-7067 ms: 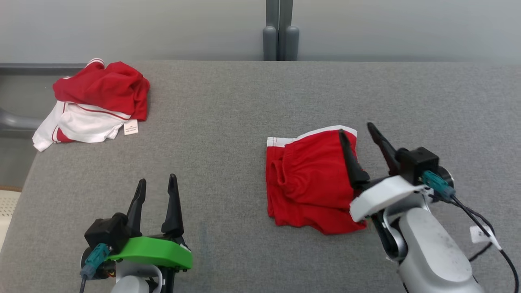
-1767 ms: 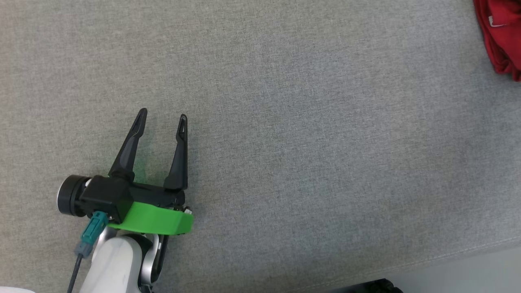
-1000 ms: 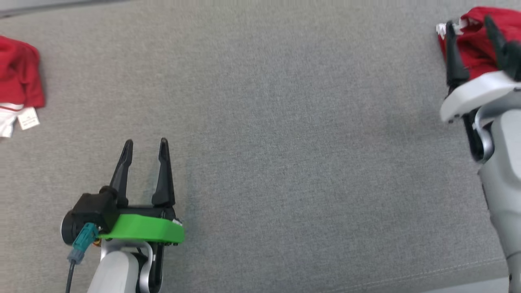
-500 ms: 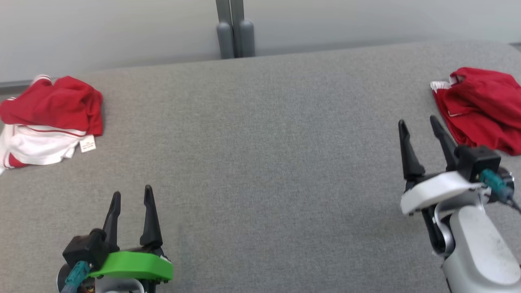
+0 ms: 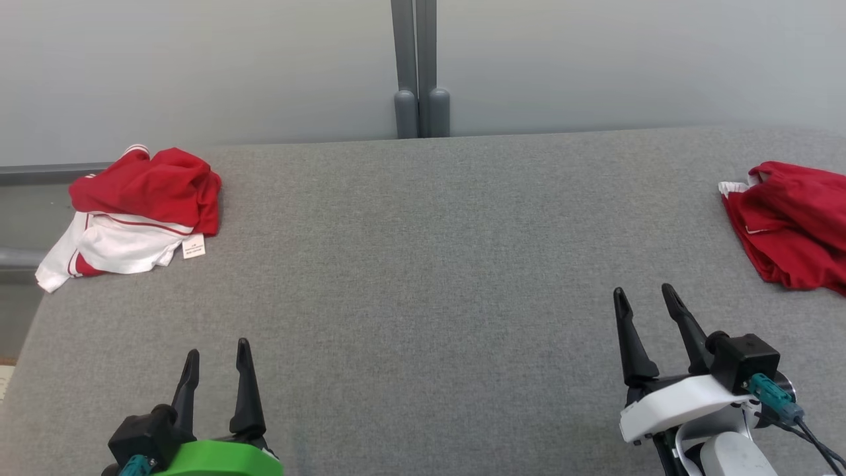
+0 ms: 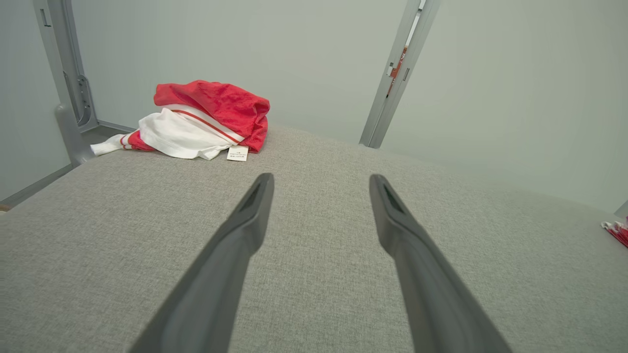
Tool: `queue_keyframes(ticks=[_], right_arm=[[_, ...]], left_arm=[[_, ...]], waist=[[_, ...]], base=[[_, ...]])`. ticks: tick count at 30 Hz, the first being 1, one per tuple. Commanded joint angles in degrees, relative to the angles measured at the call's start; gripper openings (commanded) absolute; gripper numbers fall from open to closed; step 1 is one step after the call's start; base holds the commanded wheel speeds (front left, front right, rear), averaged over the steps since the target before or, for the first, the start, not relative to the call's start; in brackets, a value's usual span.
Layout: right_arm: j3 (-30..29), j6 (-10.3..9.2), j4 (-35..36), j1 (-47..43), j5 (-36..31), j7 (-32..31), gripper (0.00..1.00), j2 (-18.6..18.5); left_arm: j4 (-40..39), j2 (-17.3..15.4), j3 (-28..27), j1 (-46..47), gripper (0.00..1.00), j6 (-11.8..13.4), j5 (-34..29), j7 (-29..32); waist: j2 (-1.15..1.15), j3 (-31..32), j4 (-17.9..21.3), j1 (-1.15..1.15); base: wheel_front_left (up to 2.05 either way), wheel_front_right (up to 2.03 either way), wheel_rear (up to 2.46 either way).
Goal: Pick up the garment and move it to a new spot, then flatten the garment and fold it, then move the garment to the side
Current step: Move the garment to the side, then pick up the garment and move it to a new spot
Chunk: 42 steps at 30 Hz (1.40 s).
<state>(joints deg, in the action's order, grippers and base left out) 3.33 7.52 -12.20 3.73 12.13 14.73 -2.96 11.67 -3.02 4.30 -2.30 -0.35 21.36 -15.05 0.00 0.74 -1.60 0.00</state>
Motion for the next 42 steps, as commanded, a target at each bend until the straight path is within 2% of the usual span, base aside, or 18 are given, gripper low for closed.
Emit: queue_keyframes(ticks=[1, 15, 21, 26, 36, 42], right_arm=[[-0.07, -0.06, 0.34, -0.92, -0.43, 0.16, 1.0, -0.02], [0.38, -0.06, -0.86, -1.89, -0.37, 0.41, 1.0, 0.04], [0.22, -0.06, -0.79, -2.15, -0.8, 0.51, 1.0, 0.04], [0.66, -0.06, -0.46, -2.2, -0.46, 0.46, 1.0, 0.05], [1.83, -0.06, -0.08, -1.94, 0.63, 0.51, 1.0, 0.04], [2.9, -0.06, 0.06, -1.3, 1.15, 0.49, 1.0, 0.04]], left_arm=[[-0.23, -0.01, -0.09, -0.58, 1.0, -0.13, -0.44, -0.16], [-0.48, 0.09, 0.57, -1.02, 1.0, -0.66, -1.56, -0.17], [0.04, 0.07, 0.91, -0.86, 1.0, -0.65, -1.8, -0.1], [0.06, 0.06, 0.95, -0.49, 1.0, -0.6, -2.39, -0.1], [0.12, -0.55, 0.15, -0.72, 1.0, -0.92, -2.82, -0.11], [-0.19, -0.77, -0.52, -1.29, 1.0, -0.78, -2.67, -0.11]], waist=[[0.0, 0.13, -0.4, 0.0], [0.0, 0.69, -1.2, 0.0], [0.0, 1.02, -3.16, 0.0], [0.0, 1.35, -7.5, 0.0], [0.0, 1.58, -20.92, 0.0], [0.0, 1.39, -26.73, 0.0]], base=[[0.0, 0.0, 0.0], [0.0, 0.0, 0.0], [0.0, 0.0, 0.0], [0.0, 0.0, 0.0], [0.0, 0.0, 0.0], [0.0, 0.0, 0.0]])
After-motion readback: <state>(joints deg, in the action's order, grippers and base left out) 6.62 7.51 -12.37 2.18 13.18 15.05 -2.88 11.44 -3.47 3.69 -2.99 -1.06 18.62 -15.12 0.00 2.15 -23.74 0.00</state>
